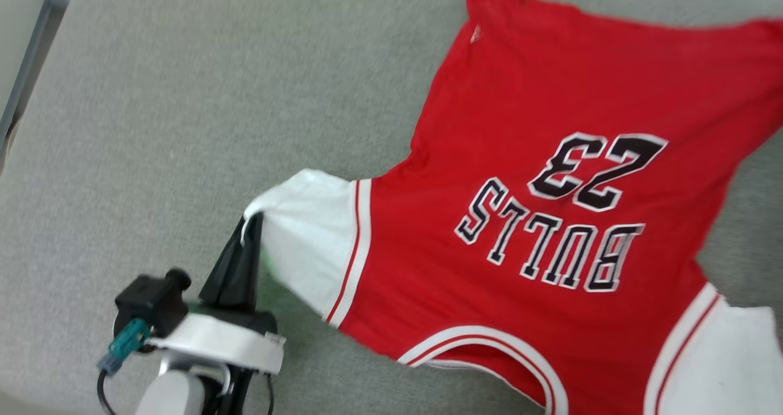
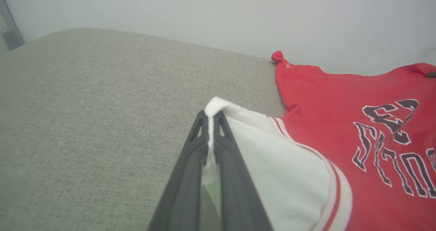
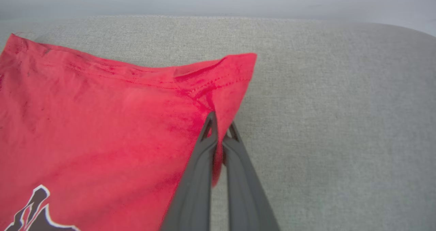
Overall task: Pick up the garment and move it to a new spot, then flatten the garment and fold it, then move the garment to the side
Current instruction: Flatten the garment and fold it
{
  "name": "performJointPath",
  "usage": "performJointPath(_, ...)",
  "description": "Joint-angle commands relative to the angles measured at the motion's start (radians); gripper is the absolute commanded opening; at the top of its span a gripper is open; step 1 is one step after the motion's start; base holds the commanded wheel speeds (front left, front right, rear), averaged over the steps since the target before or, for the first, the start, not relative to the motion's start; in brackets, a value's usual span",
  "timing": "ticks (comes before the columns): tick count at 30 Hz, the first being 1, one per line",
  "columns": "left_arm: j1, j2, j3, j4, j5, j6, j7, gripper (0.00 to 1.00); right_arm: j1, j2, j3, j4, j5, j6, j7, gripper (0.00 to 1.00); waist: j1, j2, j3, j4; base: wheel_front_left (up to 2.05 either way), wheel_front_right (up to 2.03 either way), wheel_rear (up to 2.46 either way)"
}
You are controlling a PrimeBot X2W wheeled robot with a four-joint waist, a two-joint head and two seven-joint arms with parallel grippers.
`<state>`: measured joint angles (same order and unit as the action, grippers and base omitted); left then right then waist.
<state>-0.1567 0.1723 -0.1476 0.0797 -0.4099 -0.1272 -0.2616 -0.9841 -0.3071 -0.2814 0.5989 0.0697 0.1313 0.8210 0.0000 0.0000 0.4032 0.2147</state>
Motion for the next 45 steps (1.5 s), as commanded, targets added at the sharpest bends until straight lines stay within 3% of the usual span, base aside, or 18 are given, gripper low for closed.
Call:
performJointPath(1,0.03,0.007,0.016,0.019,-0.006,0.011,-0.004,0.0,0.105,-0.012,0.008,-0.077,0.05,-0.001,0.006,0.0,0.0,0.0,-0.08,-0.055,0.0,0.0,0.0)
performJointPath(10,0.125,0.035,0.057,0.028,-0.03,0.06,0.045,0.0,0.555,0.041,-0.084,-0.442,0.181,-0.001,0.037,0.0,0.0,0.0,-0.193,-0.168,0.0,0.0,0.0)
performJointPath(16,0.168,0.051,0.067,0.029,-0.044,0.076,0.085,0.0,0.818,0.139,-0.167,-0.592,0.211,-0.001,0.013,0.0,0.0,0.0,-0.22,-0.216,0.0,0.0,0.0)
performJointPath(21,0.189,0.059,0.065,0.047,-0.05,0.077,0.098,0.0,1.001,0.226,-0.218,-0.639,0.229,-0.001,-0.028,0.0,0.0,0.0,-0.241,-0.229,0.0,0.0,0.0)
performJointPath(28,0.202,0.056,0.052,0.069,-0.056,0.08,0.107,0.0,1.16,0.257,-0.227,-0.557,0.301,-0.001,-0.083,0.0,0.0,0.0,-0.269,-0.226,0.0,0.0,0.0)
performJointPath(29,0.203,0.056,0.049,0.072,-0.057,0.079,0.11,0.0,1.177,0.258,-0.218,-0.526,0.321,-0.001,-0.097,0.06,0.0,0.0,-0.273,-0.224,0.0,0.0,0.0)
performJointPath(30,0.203,0.057,0.046,0.077,-0.057,0.077,0.113,0.0,1.184,0.256,-0.214,-0.498,0.339,-0.001,-0.118,0.31,0.0,0.0,-0.278,-0.222,0.0,0.0,0.0)
performJointPath(31,0.201,0.057,0.042,0.08,-0.057,0.075,0.114,0.0,1.188,0.256,-0.207,-0.479,0.353,-0.001,-0.145,1.0,0.0,0.0,-0.282,-0.219,0.0,0.0,0.0)
performJointPath(37,0.193,0.053,0.028,0.095,-0.057,0.071,0.113,0.0,1.148,0.256,-0.207,-0.424,0.383,-0.001,-0.389,1.0,0.0,0.0,-0.299,-0.212,0.0,0.0,0.0)
performJointPath(45,0.176,0.052,0.018,0.088,-0.058,0.074,0.106,0.0,1.02,0.257,-0.223,-0.413,0.318,-0.001,-0.75,1.0,0.0,0.0,-0.29,-0.212,0.0,0.0,0.0)
